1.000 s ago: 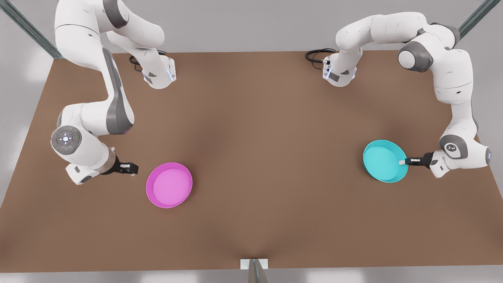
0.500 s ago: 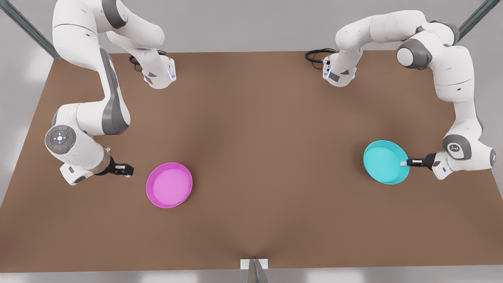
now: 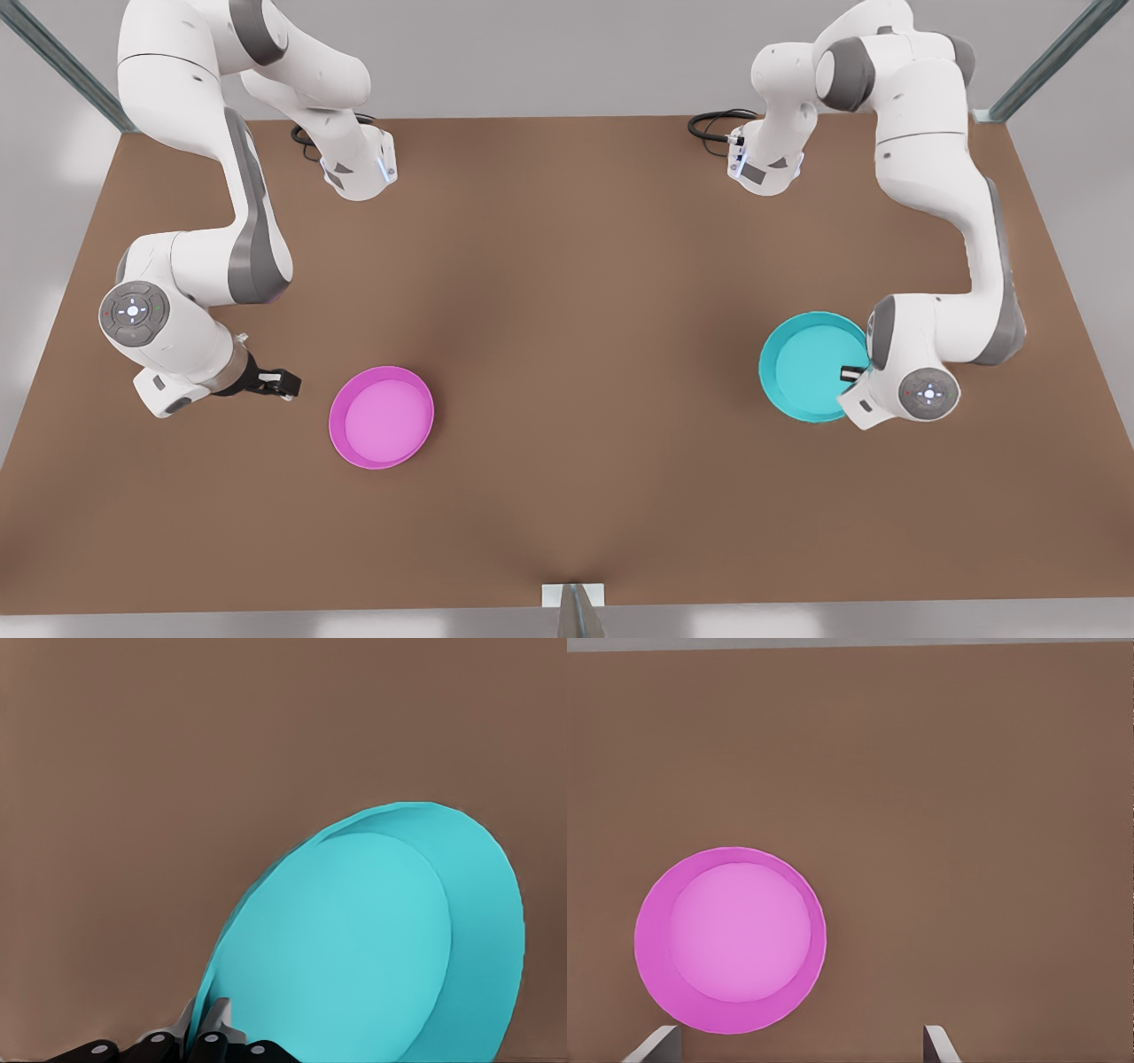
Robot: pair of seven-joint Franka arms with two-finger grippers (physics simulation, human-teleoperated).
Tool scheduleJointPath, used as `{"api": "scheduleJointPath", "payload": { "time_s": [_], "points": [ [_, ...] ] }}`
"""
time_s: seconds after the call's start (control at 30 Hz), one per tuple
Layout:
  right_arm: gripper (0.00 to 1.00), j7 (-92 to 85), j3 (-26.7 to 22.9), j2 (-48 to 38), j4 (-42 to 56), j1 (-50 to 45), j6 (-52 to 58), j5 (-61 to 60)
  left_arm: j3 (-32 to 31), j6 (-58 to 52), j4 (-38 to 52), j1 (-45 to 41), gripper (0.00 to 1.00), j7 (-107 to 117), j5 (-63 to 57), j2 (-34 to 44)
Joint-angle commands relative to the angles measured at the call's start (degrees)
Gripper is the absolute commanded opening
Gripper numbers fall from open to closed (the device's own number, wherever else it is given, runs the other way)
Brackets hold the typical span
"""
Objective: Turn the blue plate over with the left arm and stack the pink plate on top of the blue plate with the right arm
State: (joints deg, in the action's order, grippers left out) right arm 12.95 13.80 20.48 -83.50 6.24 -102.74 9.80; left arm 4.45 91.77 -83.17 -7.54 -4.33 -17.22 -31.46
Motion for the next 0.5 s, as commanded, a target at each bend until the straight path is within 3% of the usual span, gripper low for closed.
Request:
{"api": "scheduleJointPath", "payload": {
  "time_s": [0.0,0.47],
  "points": [
    [1.0,0.1,0.0,0.1,0.0,-0.1,0.0,0.0,0.0,-1.4,0.2,-0.8,0.21,0.6,-6.2,0.0],
    [1.0,-2.6,0.0,2.1,1.9,-2.6,6.8,-2.9,-0.1,-27.6,1.1,-29.2,0.21,25.6,-28.2,-3.0]
  ]
}}
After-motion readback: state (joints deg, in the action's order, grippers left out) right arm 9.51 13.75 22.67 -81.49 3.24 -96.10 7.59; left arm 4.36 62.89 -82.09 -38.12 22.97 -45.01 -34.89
